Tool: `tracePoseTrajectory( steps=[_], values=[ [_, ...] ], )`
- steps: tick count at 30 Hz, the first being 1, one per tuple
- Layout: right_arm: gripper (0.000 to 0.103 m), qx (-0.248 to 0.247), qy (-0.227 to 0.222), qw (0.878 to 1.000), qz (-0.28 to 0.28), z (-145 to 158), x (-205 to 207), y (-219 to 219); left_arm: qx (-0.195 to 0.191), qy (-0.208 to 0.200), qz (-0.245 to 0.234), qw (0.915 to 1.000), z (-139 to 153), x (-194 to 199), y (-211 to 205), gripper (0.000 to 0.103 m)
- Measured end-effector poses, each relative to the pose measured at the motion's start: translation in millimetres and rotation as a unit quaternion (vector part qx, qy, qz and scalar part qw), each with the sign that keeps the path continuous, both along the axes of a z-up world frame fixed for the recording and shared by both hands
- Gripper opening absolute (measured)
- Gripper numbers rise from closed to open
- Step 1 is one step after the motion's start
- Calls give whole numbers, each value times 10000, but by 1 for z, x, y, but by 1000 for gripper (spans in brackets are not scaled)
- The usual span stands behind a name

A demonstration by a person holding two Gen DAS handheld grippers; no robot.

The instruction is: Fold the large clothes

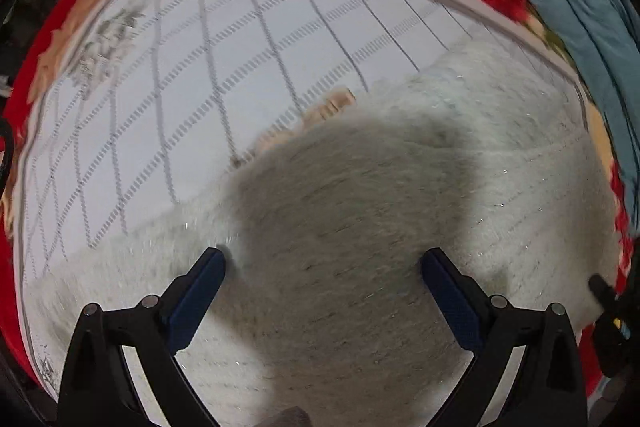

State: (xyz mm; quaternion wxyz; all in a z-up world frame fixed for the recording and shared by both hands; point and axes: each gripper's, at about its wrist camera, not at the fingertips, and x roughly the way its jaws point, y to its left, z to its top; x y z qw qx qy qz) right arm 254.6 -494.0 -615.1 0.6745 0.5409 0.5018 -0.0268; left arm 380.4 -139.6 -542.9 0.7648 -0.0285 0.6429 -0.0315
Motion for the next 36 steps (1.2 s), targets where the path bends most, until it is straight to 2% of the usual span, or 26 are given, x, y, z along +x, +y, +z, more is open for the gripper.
tracePoseTrajectory(
  steps=[2,3,5,7,10,13,15,16,19,22,25,27,29,32,34,35,36],
  values=[
    [19,155,64,9998,51,-13,-18,-12,44,20,-69,10000,-7,-6,-6,103],
    [28,417,64,9991,22,-24,-25,-22,56,1,-65,10000,-8,-7,-7,103],
    [62,862,-104,9962,-49,-46,-25,-27,15,4,-18,10000,-8,-4,-5,103],
    [73,1219,-425,9915,153,-63,-10,-24,-50,57,21,10000,-5,-3,-2,103],
    [73,1582,-562,9837,647,-83,29,2,-19,65,-13,10000,-2,-1,0,103],
    [74,1399,-742,9828,954,-81,55,23,96,86,-10,9999,-8,-7,6,103],
    [47,1240,-732,9840,1049,-78,65,31,169,29,97,9998,-12,-5,9,103],
    [28,1284,-812,9830,1031,-75,65,32,122,26,160,9998,-15,-3,12,103],
    [24,1094,-1060,9826,1060,-49,66,40,-108,57,228,9997,-21,1,17,103],
    [22,793,-1358,9764,1480,-6,68,65,-276,-67,249,9993,-25,-1,22,103],
    [22,436,-1428,9711,1863,20,75,89,-455,-138,325,9983,-27,-6,28,103],
    [22,33,-1418,9674,2099,36,79,99,-586,-75,455,9972,-22,-10,36,103],
    [21,-349,-1413,9629,2271,52,78,105,-633,-77,664,9958,-4,-20,49,103],
    [21,-1051,-1587,9421,2762,87,73,128,-411,-386,968,9937,31,-49,78,103],
    [21,-1470,-1726,9215,3153,111,68,154,-237,-458,1370,9892,52,-80,112,103],
    [21,-1717,-1803,9074,3387,123,65,171,-212,-469,1604,9857,58,-96,129,103],
    [21,-2056,-1921,8857,3694,137,60,194,-195,-474,1808,9822,64,-110,143,103]
  ],
)
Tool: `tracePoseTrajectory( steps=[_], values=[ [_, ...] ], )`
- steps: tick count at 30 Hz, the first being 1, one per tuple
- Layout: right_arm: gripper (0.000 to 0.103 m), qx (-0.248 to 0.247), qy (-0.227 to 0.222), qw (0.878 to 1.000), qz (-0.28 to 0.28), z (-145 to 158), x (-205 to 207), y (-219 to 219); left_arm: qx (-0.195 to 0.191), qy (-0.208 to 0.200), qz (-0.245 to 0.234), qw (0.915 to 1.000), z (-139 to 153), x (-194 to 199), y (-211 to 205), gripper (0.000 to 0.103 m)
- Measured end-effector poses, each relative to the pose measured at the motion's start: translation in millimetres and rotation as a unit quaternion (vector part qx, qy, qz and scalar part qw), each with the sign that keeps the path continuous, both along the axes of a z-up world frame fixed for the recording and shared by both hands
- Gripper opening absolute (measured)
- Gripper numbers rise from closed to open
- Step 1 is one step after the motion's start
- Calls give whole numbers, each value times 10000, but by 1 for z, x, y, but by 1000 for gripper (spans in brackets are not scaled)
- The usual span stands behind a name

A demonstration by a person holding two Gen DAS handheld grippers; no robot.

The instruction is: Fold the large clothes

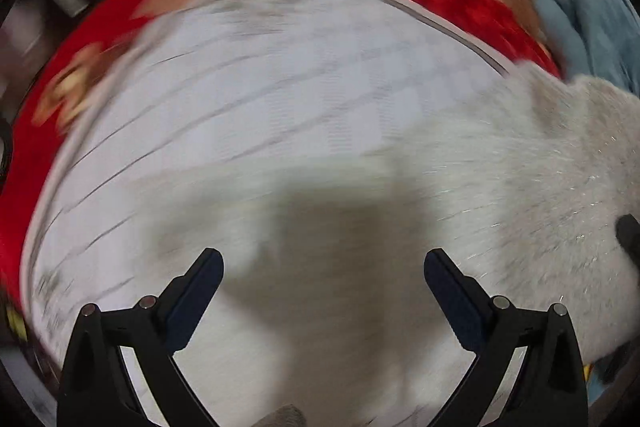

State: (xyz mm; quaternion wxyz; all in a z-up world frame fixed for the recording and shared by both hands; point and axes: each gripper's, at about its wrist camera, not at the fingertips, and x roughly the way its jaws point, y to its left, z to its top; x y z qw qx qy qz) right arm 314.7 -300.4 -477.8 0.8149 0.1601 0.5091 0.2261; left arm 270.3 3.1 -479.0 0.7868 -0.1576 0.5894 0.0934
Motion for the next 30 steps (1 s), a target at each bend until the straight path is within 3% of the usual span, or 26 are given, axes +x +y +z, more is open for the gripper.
tracePoseTrajectory(
  steps=[4,9,10,13,15,19,24,27,28,29,30],
  values=[
    [21,-964,-602,9880,1042,36,-40,77,-88,102,1078,9941,20,-69,65,103],
    [21,-1843,-1281,9382,2634,43,-97,187,82,101,1914,9814,37,-138,117,103],
    [21,-1971,-1403,9238,2968,38,-114,210,134,83,2049,9787,39,-152,127,103],
    [21,-2072,-1353,8961,3684,13,-156,263,350,139,2347,9713,39,-180,148,103],
    [21,-2135,-1232,8853,3943,-8,-175,290,369,168,2553,9660,35,-193,164,103],
    [23,-2255,-916,8766,4151,-50,-196,326,380,205,2888,9564,37,-229,186,103],
    [27,-2502,-858,8470,4611,-85,-227,341,477,178,3059,9507,46,-246,206,103],
    [43,-2579,-826,8262,4941,-98,-244,348,477,28,3106,9493,57,-244,219,103],
    [55,-2521,-796,8238,5015,-97,-248,349,444,-61,3102,9496,63,-241,223,103],
    [69,-2323,-639,8266,5086,-93,-247,349,403,-149,3089,9501,67,-239,225,103],
    [75,-2067,-381,8339,5103,-85,-244,347,336,-271,3051,9513,74,-235,227,103]
  ],
)
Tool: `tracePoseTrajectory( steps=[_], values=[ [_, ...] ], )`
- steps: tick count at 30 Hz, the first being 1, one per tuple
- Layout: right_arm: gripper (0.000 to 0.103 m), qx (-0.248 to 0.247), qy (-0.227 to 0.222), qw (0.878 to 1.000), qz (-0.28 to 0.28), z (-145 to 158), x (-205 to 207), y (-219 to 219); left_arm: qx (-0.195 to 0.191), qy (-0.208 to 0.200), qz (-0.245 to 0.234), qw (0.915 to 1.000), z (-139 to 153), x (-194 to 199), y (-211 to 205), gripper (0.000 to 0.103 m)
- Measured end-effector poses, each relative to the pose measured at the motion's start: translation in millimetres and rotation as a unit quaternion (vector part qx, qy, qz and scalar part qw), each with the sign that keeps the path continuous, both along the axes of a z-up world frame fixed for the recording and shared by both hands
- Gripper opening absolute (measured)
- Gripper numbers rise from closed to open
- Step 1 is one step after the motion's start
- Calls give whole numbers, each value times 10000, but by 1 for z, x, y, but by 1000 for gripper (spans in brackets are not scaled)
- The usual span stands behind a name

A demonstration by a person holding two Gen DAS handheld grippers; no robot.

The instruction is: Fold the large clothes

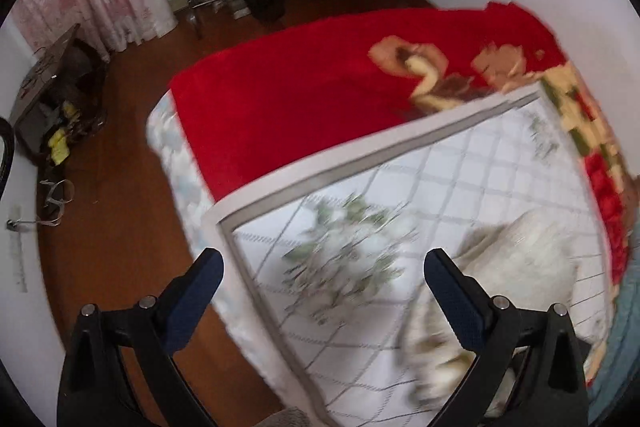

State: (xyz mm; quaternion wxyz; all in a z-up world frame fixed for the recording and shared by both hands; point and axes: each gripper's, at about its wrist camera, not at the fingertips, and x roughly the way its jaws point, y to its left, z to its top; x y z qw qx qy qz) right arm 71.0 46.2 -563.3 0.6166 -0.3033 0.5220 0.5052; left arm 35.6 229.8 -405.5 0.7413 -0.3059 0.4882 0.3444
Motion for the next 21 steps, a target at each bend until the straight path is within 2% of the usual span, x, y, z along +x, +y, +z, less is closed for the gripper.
tracePoseTrajectory(
  steps=[1,3,5,8,9,12,13,16,19,21],
  values=[
    [81,84,265,9996,-107,7,3,-4,-32,-139,-91,9999,7,6,0,103],
    [81,426,1007,9927,-506,29,13,-27,-87,-346,-353,9987,18,20,-6,103],
    [81,567,1570,9817,-921,41,26,-50,-133,-496,-706,9962,23,38,-22,103],
    [81,557,2070,9591,-1848,49,45,-97,-337,-422,-1159,9918,4,62,-55,103],
    [81,530,2219,9471,-2259,49,55,-117,-379,-367,-1252,9907,-6,67,-64,103],
    [81,397,2317,9153,-3270,43,89,-153,-351,313,-1625,9856,-61,75,-103,103],
    [81,364,2272,9082,-3498,37,101,-160,-342,706,-1707,9822,-85,73,-113,103],
    [81,249,2038,8962,-3933,26,127,-156,-672,1247,-1716,9749,-142,51,-129,103],
    [81,213,2070,8893,-4073,2,155,-157,-945,1294,-1586,9742,-158,36,-125,103],
    [81,306,2278,8858,-4032,-11,174,-162,-854,1266,-1625,9748,-151,36,-122,103]
  ],
)
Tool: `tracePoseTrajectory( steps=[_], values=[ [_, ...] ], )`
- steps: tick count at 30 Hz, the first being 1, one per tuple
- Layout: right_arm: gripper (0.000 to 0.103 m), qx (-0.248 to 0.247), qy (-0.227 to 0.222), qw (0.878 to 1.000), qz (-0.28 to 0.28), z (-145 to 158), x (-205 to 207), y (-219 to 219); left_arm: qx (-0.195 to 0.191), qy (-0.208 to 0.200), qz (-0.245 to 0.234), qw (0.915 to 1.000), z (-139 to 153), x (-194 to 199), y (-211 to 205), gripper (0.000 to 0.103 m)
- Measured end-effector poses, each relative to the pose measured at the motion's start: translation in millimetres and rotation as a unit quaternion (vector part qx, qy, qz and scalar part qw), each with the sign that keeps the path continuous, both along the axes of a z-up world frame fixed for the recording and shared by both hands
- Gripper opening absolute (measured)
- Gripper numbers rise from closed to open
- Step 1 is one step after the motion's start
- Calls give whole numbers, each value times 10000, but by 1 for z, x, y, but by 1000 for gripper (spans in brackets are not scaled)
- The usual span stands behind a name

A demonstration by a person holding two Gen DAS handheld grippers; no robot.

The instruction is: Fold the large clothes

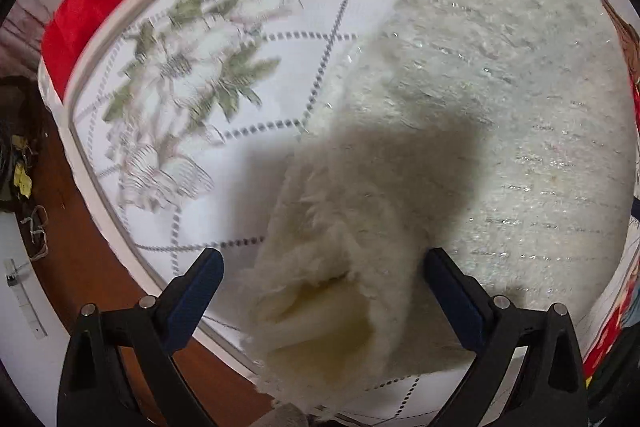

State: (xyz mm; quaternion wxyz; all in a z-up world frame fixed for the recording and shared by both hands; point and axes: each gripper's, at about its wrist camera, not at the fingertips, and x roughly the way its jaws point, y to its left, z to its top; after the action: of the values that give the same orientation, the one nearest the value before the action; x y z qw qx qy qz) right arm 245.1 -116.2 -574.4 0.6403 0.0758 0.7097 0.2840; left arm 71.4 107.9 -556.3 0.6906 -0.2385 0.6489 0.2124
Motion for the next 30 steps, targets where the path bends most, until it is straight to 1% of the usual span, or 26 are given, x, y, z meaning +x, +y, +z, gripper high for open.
tracePoseTrajectory(
  steps=[1,2,4,5,6,7,8,9,10,11,13,14,15,16,18,19,20,21,22,23,26,27,28,29,30],
  values=[
    [81,144,131,9998,40,-5,12,-5,28,-58,-34,10000,6,2,2,103],
    [87,333,311,9989,85,-16,20,-4,54,-74,-54,9999,9,2,4,103],
    [100,775,735,9941,193,-53,31,5,57,-151,-56,9999,21,6,9,103],
    [101,1045,984,9893,254,-69,34,11,47,-233,-22,9997,29,9,13,103],
    [101,1330,1286,9823,286,-84,37,16,56,-298,-1,9995,36,11,17,103],
    [100,1518,1386,9781,312,-91,38,21,76,-394,12,9992,46,14,20,103],
    [91,1662,1317,9764,413,-92,36,28,125,-477,29,9988,55,16,24,103],
    [85,1644,1235,9778,410,-94,33,34,187,-564,37,9982,64,19,27,103],
    [71,1647,1217,9784,295,-93,30,33,220,-632,31,9978,73,22,31,103],
    [62,1638,1214,9790,79,-89,27,29,291,-701,4,9971,82,27,34,103],
    [54,1547,1291,9785,-439,-78,16,14,354,-790,-61,9962,93,37,35,103],
    [52,1489,1309,9778,-674,-71,9,4,384,-814,-133,9959,99,44,34,103],
    [51,1456,1286,9774,-837,-65,3,-5,419,-836,-180,9955,97,45,28,103],
    [51,1430,1276,9755,-1078,-59,-5,-20,433,-892,-274,9947,100,54,25,103],
    [51,1338,1307,9712,-1475,-47,-20,-54,442,-931,-461,9936,96,66,14,103],
    [53,1111,1184,9745,-1550,-40,-27,-70,437,-955,-553,9929,95,74,10,103],
    [65,709,1052,9801,-1526,-32,-32,-86,400,-990,-627,9923,94,81,3,103],
    [74,342,1013,9830,-1495,-24,-33,-97,366,-1028,-711,9915,95,91,-3,103],
    [80,1,1012,9834,-1504,-22,-35,-106,364,-1078,-824,9901,93,105,-12,103],
    [80,-268,963,9817,-1622,-16,-37,-120,349,-1135,-921,9886,91,116,-19,103],
    [80,-207,526,9741,-2189,13,-33,-148,427,-1171,-1231,9845,84,149,-38,103],
    [80,-113,399,9725,-2290,24,-31,-152,467,-1140,-1320,9836,80,159,-44,103],
    [79,124,320,9711,-2361,34,-28,-153,561,-1034,-1399,9832,72,169,-48,103],
    [72,343,336,9706,-2358,37,-25,-149,601,-870,-1476,9834,62,178,-51,103],
    [65,635,472,9712,-2246,38,-21,-140,571,-722,-1546,9837,51,184,-52,103]
  ],
)
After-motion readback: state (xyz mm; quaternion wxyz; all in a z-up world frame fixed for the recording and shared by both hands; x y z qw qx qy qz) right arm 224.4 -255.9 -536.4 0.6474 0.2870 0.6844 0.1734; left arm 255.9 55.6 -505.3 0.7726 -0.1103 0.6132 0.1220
